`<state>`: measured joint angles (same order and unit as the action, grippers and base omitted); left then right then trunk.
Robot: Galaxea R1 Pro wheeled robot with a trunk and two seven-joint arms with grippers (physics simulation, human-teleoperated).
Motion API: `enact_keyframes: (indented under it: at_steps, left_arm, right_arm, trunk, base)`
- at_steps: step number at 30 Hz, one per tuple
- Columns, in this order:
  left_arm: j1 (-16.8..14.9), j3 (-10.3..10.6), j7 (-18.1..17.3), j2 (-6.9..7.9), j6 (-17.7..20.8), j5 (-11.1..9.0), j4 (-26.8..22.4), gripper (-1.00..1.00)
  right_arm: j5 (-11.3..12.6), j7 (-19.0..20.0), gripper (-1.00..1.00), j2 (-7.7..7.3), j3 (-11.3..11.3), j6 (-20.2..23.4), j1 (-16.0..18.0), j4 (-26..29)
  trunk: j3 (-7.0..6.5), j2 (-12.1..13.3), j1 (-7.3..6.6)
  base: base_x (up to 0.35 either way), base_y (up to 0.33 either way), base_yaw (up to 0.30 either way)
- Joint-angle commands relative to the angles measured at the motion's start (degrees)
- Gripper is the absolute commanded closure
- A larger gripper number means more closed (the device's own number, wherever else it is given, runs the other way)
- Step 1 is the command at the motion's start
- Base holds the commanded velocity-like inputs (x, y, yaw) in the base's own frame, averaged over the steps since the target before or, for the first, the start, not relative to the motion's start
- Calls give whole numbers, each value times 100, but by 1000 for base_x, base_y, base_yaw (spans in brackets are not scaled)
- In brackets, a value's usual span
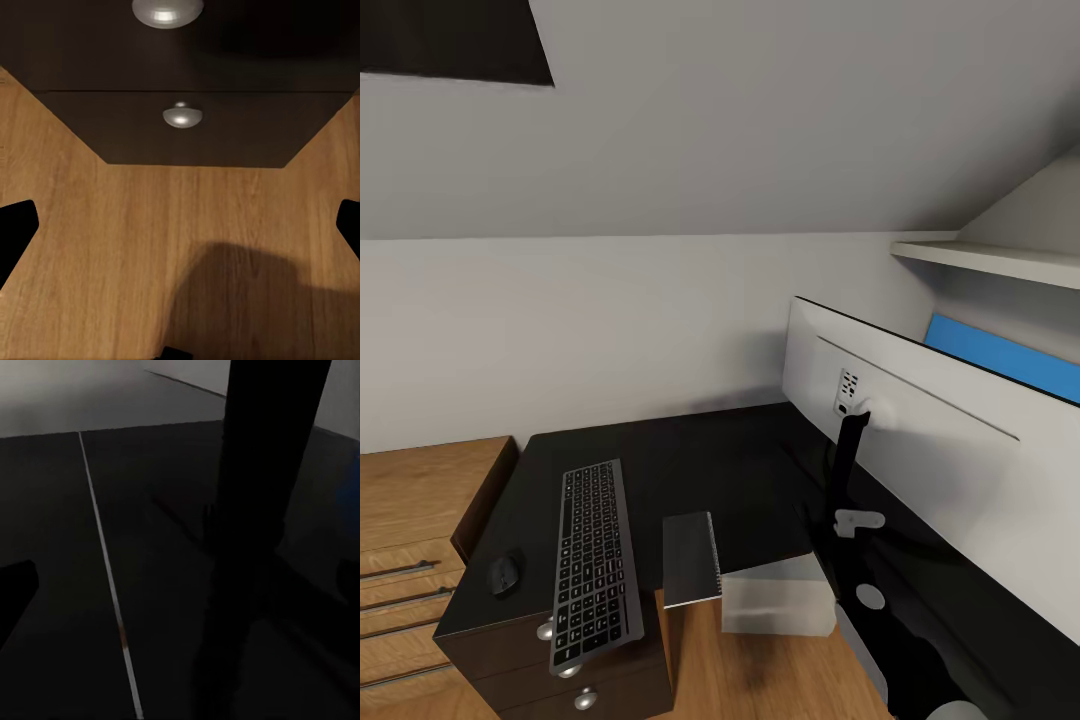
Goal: In the bedroom, organize the workspace by keeping the computer under the desk, ensuring the monitor is on the desk, placing the keyboard on the desk next to the monitor, placing the mouse on the desk next to the keyboard, moving the folder from the swivel chair onto the desk next to the mouse, stacking the notebook on top of the folder with the pen on top of the notebook, and positioning the swivel chair next to the desk.
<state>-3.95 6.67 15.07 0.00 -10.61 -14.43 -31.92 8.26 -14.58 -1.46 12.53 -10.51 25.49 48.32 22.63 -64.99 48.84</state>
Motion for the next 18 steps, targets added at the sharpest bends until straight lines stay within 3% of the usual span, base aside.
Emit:
enact_keyframes:
  at_steps: [1,10,12,13,18]
  left_arm:
    - [-5,45,46,26,-28,-51,4,-100]
    - [-9,45,33,201,-226,-56,9,-100]
    - [-9,45,32,220,-455,-58,15,-100]
    - [4,45,23,233,-810,-57,174,-100]
    - [21,45,22,231,-1364,-52,793,-100]
  right_arm:
    - [53,-44,-100,-10,35,-34,14,-53]
    - [37,-60,-100,-33,5,-88,549,-886]
    - [38,-61,-100,-36,0,-151,850,-1351]
    - [42,-62,-100,-38,-3,-443,1356,-2116]
    - [44,-62,-100,-45,-5,-839,1754,-2744]
  trunk:
    - [6,-4,0]
    - [6,-4,0]
    - [6,-4,0]
    - [6,-4,0]
    - [6,-4,0]
  base:
    - [0,0,0]
    - [0,0,0]
    - [0,0,0]
    - [0,0,0]
    - [0,0,0]
